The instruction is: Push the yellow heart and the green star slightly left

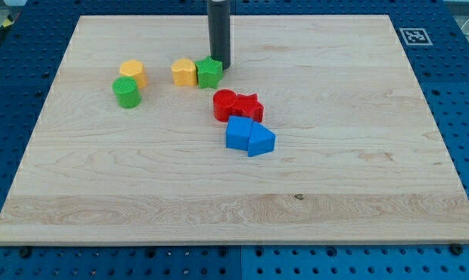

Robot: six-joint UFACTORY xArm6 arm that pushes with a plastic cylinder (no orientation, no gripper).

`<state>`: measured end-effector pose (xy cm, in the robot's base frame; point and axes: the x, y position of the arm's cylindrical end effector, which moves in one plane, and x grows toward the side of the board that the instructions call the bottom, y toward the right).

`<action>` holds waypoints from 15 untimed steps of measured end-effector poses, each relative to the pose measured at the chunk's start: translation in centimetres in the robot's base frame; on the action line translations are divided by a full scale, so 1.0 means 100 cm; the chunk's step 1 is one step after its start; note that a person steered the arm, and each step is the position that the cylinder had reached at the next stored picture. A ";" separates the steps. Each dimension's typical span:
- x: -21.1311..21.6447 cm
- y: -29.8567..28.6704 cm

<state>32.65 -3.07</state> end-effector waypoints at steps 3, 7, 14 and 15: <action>-0.007 0.026; 0.013 0.013; 0.024 -0.047; 0.016 -0.025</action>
<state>34.27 -5.58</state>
